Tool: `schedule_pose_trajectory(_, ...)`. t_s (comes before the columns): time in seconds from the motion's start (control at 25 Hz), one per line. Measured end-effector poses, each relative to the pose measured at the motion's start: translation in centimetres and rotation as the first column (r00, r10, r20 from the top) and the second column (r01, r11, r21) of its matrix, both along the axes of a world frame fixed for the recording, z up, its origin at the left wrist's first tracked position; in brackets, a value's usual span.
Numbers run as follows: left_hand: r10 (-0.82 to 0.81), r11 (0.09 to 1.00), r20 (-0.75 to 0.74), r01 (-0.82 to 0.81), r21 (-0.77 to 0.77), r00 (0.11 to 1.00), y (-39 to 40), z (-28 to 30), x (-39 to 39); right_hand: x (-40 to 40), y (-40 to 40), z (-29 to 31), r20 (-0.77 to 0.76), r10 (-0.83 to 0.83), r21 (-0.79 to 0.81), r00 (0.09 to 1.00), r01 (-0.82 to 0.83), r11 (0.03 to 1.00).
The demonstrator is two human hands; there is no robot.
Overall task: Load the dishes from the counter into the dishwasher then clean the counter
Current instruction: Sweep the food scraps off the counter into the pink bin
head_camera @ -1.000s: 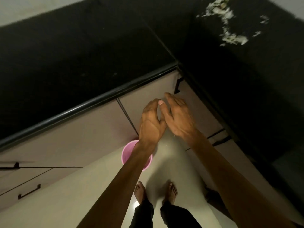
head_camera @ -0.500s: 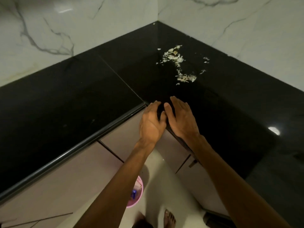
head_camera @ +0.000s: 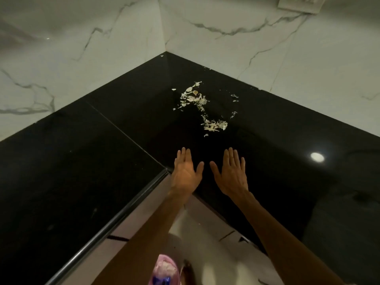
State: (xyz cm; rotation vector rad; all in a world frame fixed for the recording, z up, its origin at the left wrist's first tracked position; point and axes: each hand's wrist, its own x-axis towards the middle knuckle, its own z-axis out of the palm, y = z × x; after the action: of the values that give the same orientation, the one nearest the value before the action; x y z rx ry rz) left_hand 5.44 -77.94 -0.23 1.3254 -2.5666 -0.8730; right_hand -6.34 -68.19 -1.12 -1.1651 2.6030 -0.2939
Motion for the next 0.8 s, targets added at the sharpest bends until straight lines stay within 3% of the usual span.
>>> schedule_pose_trajectory(0.08, -0.04, 0.999, 0.05, 0.041, -0.013, 0.998, -1.7, -1.1, -0.3, -0.2, -1.3, -0.6, -0.06, -0.038, 0.044, 0.997, 0.041, 0.998)
schedule_pose_trajectory(0.32, -0.001, 0.971, 0.099, 0.025, -0.24, 0.995, -5.7, -2.7, -3.0, -1.1, -5.1, -1.1, -0.133, -0.177, 0.1, 0.975, 0.19, 0.977)
schedule_pose_trajectory(0.8, 0.098, 0.959, 0.202, -0.038, -0.28, 0.974, -13.6, -3.0, -10.8, -9.0, -15.7, -1.4, -0.095, -0.178, 0.112, 0.979, 0.188, 0.976)
